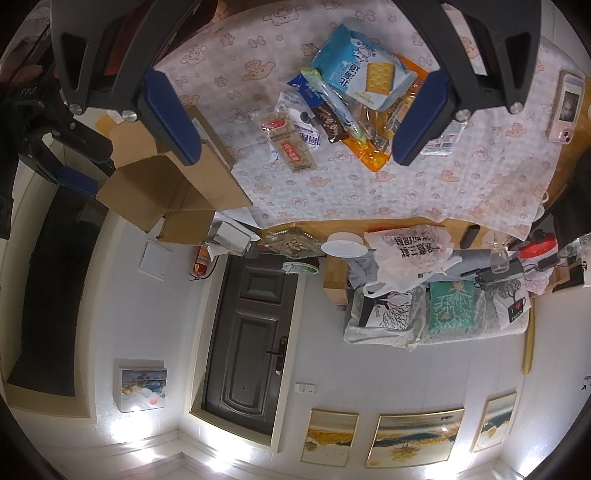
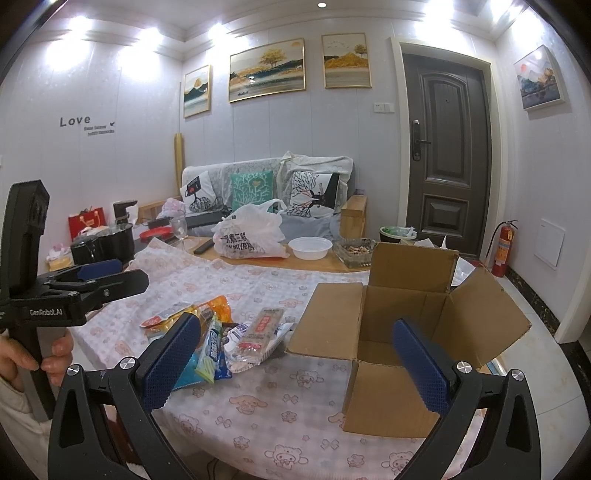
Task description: Organize snacks
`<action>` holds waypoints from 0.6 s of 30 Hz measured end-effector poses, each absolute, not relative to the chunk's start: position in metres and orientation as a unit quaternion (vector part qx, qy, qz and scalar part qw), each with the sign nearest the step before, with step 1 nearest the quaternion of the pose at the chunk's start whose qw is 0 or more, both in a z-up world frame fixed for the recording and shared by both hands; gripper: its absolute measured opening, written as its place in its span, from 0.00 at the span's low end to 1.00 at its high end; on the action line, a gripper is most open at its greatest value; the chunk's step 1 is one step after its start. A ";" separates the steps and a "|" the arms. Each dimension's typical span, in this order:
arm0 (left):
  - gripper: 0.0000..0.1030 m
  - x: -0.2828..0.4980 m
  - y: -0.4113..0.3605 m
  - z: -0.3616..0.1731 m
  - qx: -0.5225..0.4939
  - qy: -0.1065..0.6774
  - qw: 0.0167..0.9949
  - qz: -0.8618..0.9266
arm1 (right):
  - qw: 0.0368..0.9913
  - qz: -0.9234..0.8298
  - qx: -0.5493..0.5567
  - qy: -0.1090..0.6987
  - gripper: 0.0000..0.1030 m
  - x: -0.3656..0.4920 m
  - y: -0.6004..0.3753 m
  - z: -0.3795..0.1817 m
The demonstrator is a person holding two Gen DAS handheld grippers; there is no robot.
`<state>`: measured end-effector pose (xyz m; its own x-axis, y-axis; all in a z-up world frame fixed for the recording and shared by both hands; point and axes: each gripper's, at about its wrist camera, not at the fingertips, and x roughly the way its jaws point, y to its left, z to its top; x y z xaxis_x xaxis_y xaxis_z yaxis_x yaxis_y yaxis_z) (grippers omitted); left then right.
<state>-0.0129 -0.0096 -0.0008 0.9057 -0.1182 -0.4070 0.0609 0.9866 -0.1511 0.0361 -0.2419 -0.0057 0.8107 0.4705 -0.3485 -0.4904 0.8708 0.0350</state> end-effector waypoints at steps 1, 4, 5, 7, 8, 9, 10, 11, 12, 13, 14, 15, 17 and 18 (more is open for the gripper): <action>0.99 -0.013 -0.010 -0.001 -0.067 0.212 0.974 -0.046 | 0.951 0.252 -0.028 0.176 1.00 0.036 -0.242 -0.006; 0.99 -0.012 -0.009 -0.002 -0.070 0.215 0.973 -0.046 | 0.953 0.246 -0.031 0.176 1.00 0.035 -0.243 -0.008; 0.99 -0.012 -0.007 -0.004 -0.073 0.216 0.973 -0.047 | 0.953 0.244 -0.032 0.177 1.00 0.034 -0.243 -0.008; 0.99 -0.010 -0.002 -0.006 -0.081 0.216 0.972 -0.051 | 0.953 0.243 -0.039 0.178 1.00 0.035 -0.240 -0.011; 0.99 -0.009 0.002 -0.009 -0.086 0.218 0.971 -0.052 | 0.952 0.243 -0.043 0.178 1.00 0.035 -0.238 -0.012; 0.99 -0.007 0.007 -0.012 -0.092 0.221 0.970 -0.053 | 0.952 0.244 -0.048 0.178 1.00 0.036 -0.234 -0.011; 0.99 -0.005 0.012 -0.015 -0.096 0.223 0.969 -0.053 | 0.951 0.247 -0.055 0.179 1.00 0.038 -0.228 -0.011; 0.99 -0.004 0.018 -0.018 -0.099 0.224 0.968 -0.055 | 0.949 0.250 -0.060 0.180 1.00 0.039 -0.224 -0.013; 0.99 -0.002 0.023 -0.021 -0.102 0.225 0.967 -0.058 | 0.947 0.255 -0.064 0.184 1.00 0.041 -0.218 -0.014; 0.99 -0.001 0.029 -0.024 -0.107 0.226 0.966 -0.061 | 0.944 0.261 -0.067 0.191 1.00 0.044 -0.210 -0.015; 0.99 0.001 0.039 -0.029 -0.116 0.228 0.964 -0.066 | 0.940 0.270 -0.070 0.195 1.00 0.048 -0.202 -0.015; 0.99 0.003 0.047 -0.033 -0.123 0.231 0.963 -0.070 | 0.936 0.279 -0.074 0.199 1.00 0.050 -0.193 -0.015; 0.99 0.006 0.062 -0.041 -0.132 0.235 0.960 -0.070 | 0.928 0.297 -0.091 0.206 1.00 0.056 -0.172 -0.020; 0.99 0.008 0.073 -0.047 -0.136 0.240 0.959 -0.062 | 0.923 0.306 -0.101 0.209 0.99 0.057 -0.161 -0.021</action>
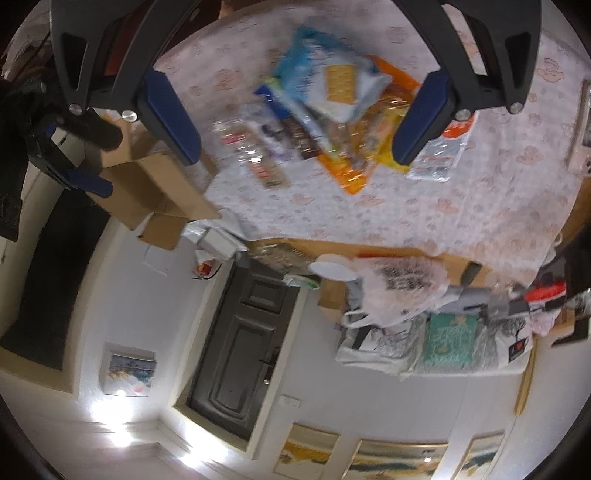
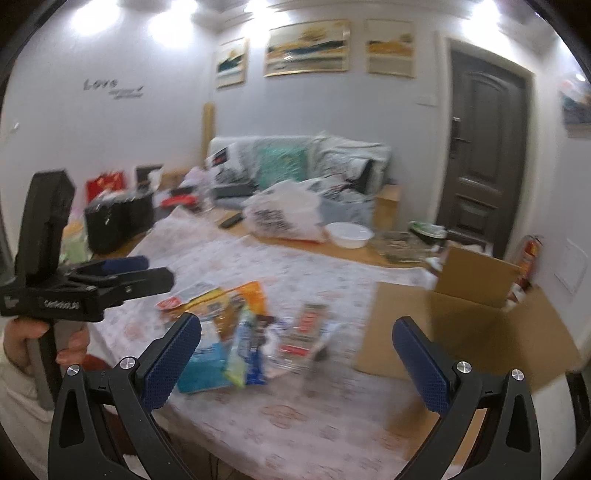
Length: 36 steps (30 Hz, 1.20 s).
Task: Organize snacks
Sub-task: 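Grasp the blue cracker pack with the right gripper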
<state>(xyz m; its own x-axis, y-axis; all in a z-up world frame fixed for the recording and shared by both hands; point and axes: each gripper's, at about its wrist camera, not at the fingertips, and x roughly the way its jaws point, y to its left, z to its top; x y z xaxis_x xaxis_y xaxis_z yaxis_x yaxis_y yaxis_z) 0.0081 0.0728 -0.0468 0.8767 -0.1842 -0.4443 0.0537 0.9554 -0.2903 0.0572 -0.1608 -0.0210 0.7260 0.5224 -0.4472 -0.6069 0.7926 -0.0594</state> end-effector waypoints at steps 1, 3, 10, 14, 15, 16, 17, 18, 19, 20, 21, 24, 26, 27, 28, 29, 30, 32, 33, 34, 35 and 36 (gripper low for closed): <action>0.99 0.009 0.081 -0.052 -0.140 0.245 0.958 -0.054 | 0.917 0.318 -0.113 0.212 0.95 0.058 -0.146 -0.024; 0.99 0.014 0.099 -0.064 -0.155 0.258 0.953 -0.039 | 0.904 0.343 -0.127 0.219 0.88 0.061 -0.123 -0.031; 0.99 0.026 0.152 -0.105 -0.210 0.290 0.933 -0.032 | 0.848 0.416 -0.148 0.293 0.62 0.081 -0.052 -0.073; 0.99 0.031 0.166 -0.121 -0.229 0.297 0.925 -0.053 | 0.827 0.432 -0.148 0.329 0.61 0.092 -0.029 -0.095; 0.99 0.031 0.167 -0.122 -0.233 0.299 0.924 -0.056 | 0.823 0.433 -0.148 0.337 0.61 0.095 -0.025 -0.100; 0.99 0.031 0.166 -0.123 -0.236 0.300 0.922 -0.058 | 0.820 0.432 -0.148 0.343 0.61 0.098 -0.022 -0.104; 0.99 0.033 0.168 -0.126 -0.239 0.302 0.921 -0.060 | 0.818 0.432 -0.148 0.350 0.61 0.101 -0.019 -0.107; 0.99 0.035 0.170 -0.129 -0.242 0.303 0.920 -0.060 | 0.814 0.434 -0.145 0.358 0.61 0.104 -0.017 -0.111; 0.99 0.036 0.171 -0.130 -0.244 0.304 0.919 -0.062 | 0.810 0.436 -0.144 0.365 0.61 0.106 -0.016 -0.113; 0.99 0.036 0.171 -0.131 -0.246 0.305 0.918 -0.064 | 0.805 0.439 -0.143 0.372 0.61 0.108 -0.014 -0.116; 0.99 0.037 0.172 -0.132 -0.249 0.304 0.917 -0.068 | 0.803 0.440 -0.145 0.375 0.63 0.108 -0.011 -0.119; 0.99 0.039 0.171 -0.135 -0.254 0.305 0.914 -0.082 | 0.796 0.443 -0.146 0.385 0.64 0.114 -0.008 -0.124; 0.99 0.040 0.170 -0.135 -0.254 0.306 0.914 -0.084 | 0.790 0.444 -0.150 0.395 0.65 0.117 -0.007 -0.127; 0.99 0.040 0.170 -0.135 -0.255 0.306 0.914 -0.084 | 0.785 0.444 -0.153 0.403 0.67 0.118 -0.006 -0.131; 0.99 0.040 0.170 -0.136 -0.255 0.306 0.913 -0.084 | 0.782 0.443 -0.156 0.410 0.67 0.119 -0.006 -0.133; 0.99 0.040 0.170 -0.136 -0.256 0.306 0.913 -0.084 | 0.781 0.442 -0.159 0.412 0.67 0.119 -0.006 -0.136; 0.99 0.040 0.170 -0.136 -0.256 0.307 0.913 -0.084 | 0.780 0.443 -0.158 0.412 0.68 0.119 -0.005 -0.137; 0.99 0.039 0.169 -0.137 -0.255 0.308 0.913 -0.086 | 0.777 0.448 -0.157 0.412 0.69 0.118 -0.003 -0.139; 0.99 0.039 0.169 -0.137 -0.254 0.308 0.913 -0.087 | 0.776 0.448 -0.161 0.413 0.67 0.117 -0.002 -0.140; 0.99 0.039 0.168 -0.136 -0.253 0.308 0.913 -0.090 | 0.778 0.444 -0.170 0.411 0.62 0.116 -0.001 -0.141; 0.99 0.039 0.166 -0.136 -0.253 0.307 0.913 -0.095 | 0.779 0.442 -0.174 0.408 0.62 0.114 -0.001 -0.141; 0.99 0.039 0.165 -0.135 -0.253 0.306 0.912 -0.099 | 0.781 0.442 -0.172 0.406 0.61 0.114 -0.002 -0.140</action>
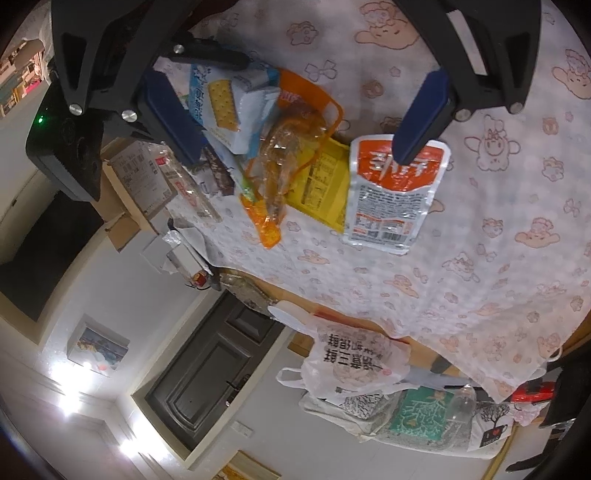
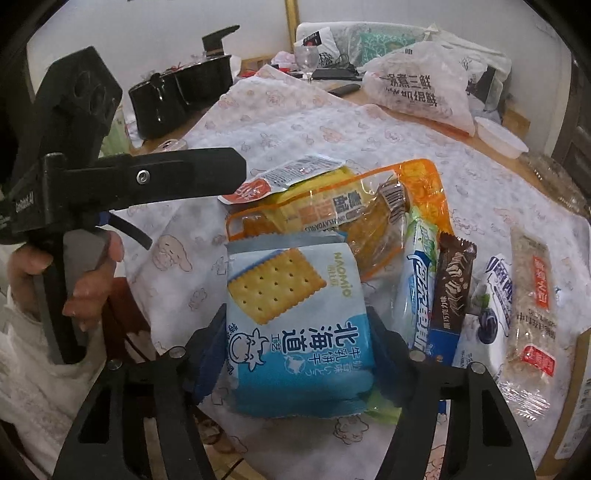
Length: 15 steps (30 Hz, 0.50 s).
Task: Organize snacks
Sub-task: 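Grasp the blue cracker pack with the right gripper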
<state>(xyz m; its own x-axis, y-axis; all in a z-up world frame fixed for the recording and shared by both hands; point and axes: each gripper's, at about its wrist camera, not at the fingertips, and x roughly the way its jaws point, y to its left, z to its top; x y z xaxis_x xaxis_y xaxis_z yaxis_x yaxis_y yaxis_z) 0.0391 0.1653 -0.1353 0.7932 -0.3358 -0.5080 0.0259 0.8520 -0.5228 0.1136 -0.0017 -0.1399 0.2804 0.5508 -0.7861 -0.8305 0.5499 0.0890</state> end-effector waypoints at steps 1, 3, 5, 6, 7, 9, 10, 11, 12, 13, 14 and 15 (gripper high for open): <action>0.99 0.039 0.164 -0.134 -0.253 0.304 0.912 -0.105 | 0.783 0.442 -0.170 0.404 0.61 0.113 -0.003 -0.139; 0.99 0.038 0.160 -0.132 -0.254 0.300 0.912 -0.116 | 0.788 0.440 -0.163 0.398 0.61 0.111 -0.006 -0.135; 0.99 0.038 0.157 -0.129 -0.259 0.293 0.910 -0.136 | 0.796 0.440 -0.157 0.385 0.61 0.108 -0.007 -0.128; 0.99 0.037 0.156 -0.127 -0.262 0.289 0.909 -0.145 | 0.799 0.440 -0.156 0.378 0.61 0.106 -0.008 -0.123; 0.99 0.036 0.154 -0.125 -0.266 0.284 0.908 -0.156 | 0.804 0.442 -0.153 0.368 0.61 0.103 -0.009 -0.118; 0.99 0.034 0.149 -0.120 -0.272 0.275 0.905 -0.176 | 0.811 0.445 -0.145 0.350 0.61 0.099 -0.011 -0.108; 0.99 0.034 0.148 -0.118 -0.277 0.272 0.903 -0.185 | 0.815 0.446 -0.141 0.342 0.61 0.097 -0.012 -0.104; 0.97 0.035 0.146 -0.115 -0.283 0.268 0.900 -0.196 | 0.820 0.445 -0.138 0.332 0.61 0.096 -0.012 -0.099; 0.93 0.035 0.144 -0.114 -0.289 0.265 0.897 -0.205 | 0.825 0.445 -0.135 0.322 0.61 0.094 -0.013 -0.094; 0.89 0.037 0.143 -0.112 -0.299 0.264 0.891 -0.214 | 0.831 0.442 -0.133 0.311 0.61 0.093 -0.013 -0.088; 0.80 0.038 0.143 -0.110 -0.307 0.264 0.888 -0.219 | 0.835 0.443 -0.131 0.300 0.61 0.091 -0.013 -0.083; 0.73 0.039 0.142 -0.106 -0.319 0.263 0.882 -0.227 | 0.837 0.445 -0.127 0.291 0.61 0.091 -0.014 -0.078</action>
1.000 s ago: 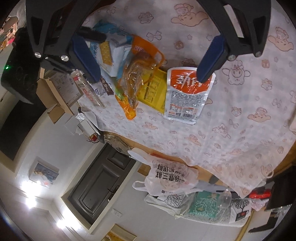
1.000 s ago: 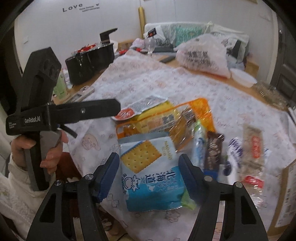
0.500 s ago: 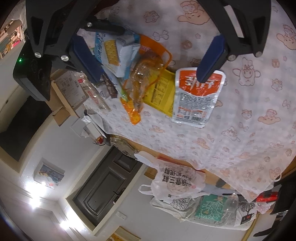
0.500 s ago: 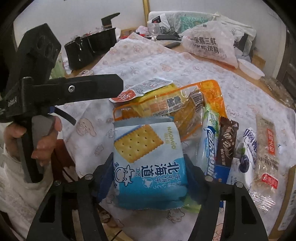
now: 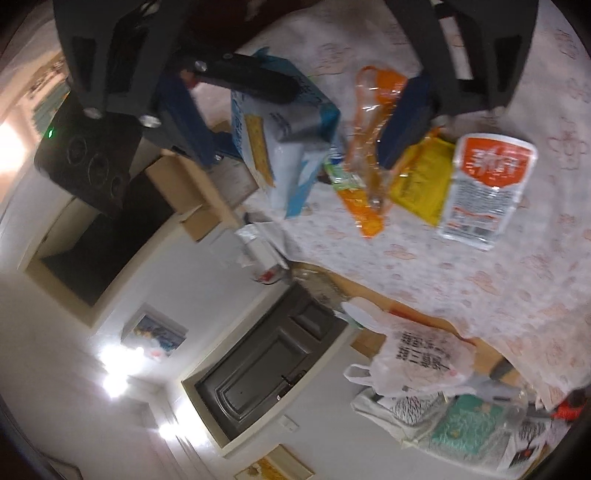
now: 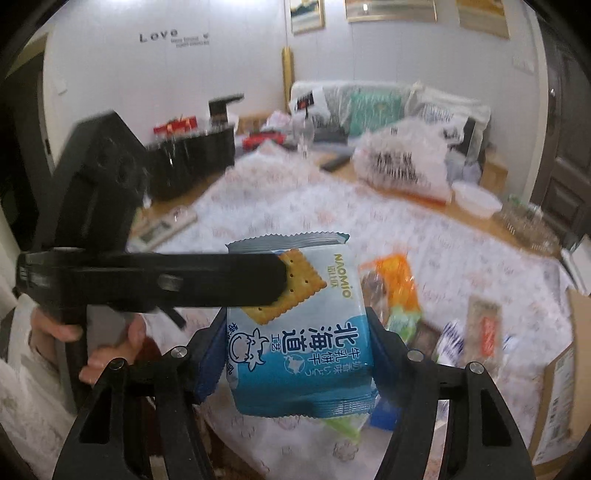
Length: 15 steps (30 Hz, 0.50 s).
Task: Organize snacks
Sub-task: 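Grasp the blue cracker pack with the right gripper, then carry the cracker pack into the cardboard box and open the right gripper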
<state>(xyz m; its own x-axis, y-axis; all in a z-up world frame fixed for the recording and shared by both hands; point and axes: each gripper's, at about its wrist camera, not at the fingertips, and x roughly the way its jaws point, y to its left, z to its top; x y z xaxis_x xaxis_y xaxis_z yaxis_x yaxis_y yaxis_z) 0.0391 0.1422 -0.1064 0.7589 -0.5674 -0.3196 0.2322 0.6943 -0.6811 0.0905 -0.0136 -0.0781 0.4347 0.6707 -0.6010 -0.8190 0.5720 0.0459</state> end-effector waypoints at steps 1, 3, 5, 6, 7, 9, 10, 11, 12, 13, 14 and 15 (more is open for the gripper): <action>0.70 0.039 0.141 -0.103 -0.324 0.261 0.879 -0.233 | 0.841 0.448 -0.121 0.280 0.61 0.089 -0.015 -0.072; 0.65 0.039 0.134 -0.093 -0.320 0.260 0.879 -0.239 | 0.849 0.446 -0.107 0.264 0.61 0.088 -0.020 -0.065; 0.54 0.037 0.125 -0.083 -0.304 0.261 0.884 -0.240 | 0.855 0.444 -0.092 0.251 0.61 0.088 -0.027 -0.058; 0.46 0.036 0.120 -0.077 -0.297 0.261 0.887 -0.240 | 0.857 0.444 -0.087 0.246 0.61 0.087 -0.031 -0.054; 0.44 0.035 0.115 -0.070 -0.292 0.258 0.889 -0.241 | 0.859 0.443 -0.085 0.242 0.61 0.087 -0.035 -0.051; 0.44 0.034 0.104 -0.059 -0.276 0.257 0.895 -0.238 | 0.863 0.442 -0.077 0.232 0.61 0.085 -0.045 -0.046; 0.44 0.034 0.098 -0.053 -0.267 0.256 0.898 -0.238 | 0.864 0.442 -0.070 0.228 0.61 0.085 -0.052 -0.042; 0.44 0.034 0.090 -0.046 -0.254 0.256 0.902 -0.237 | 0.865 0.443 -0.064 0.226 0.61 0.085 -0.058 -0.038; 0.43 0.035 0.080 -0.036 -0.238 0.256 0.907 -0.236 | 0.866 0.444 -0.060 0.223 0.61 0.086 -0.066 -0.034; 0.43 0.036 0.073 -0.028 -0.226 0.256 0.910 -0.236 | 0.867 0.444 -0.057 0.219 0.60 0.086 -0.075 -0.030; 0.43 0.038 0.063 -0.019 -0.210 0.255 0.914 -0.235 | 0.870 0.442 -0.056 0.212 0.60 0.086 -0.084 -0.024; 0.43 0.040 0.049 -0.008 -0.190 0.253 0.919 -0.235 | 0.874 0.437 -0.058 0.204 0.60 0.086 -0.093 -0.019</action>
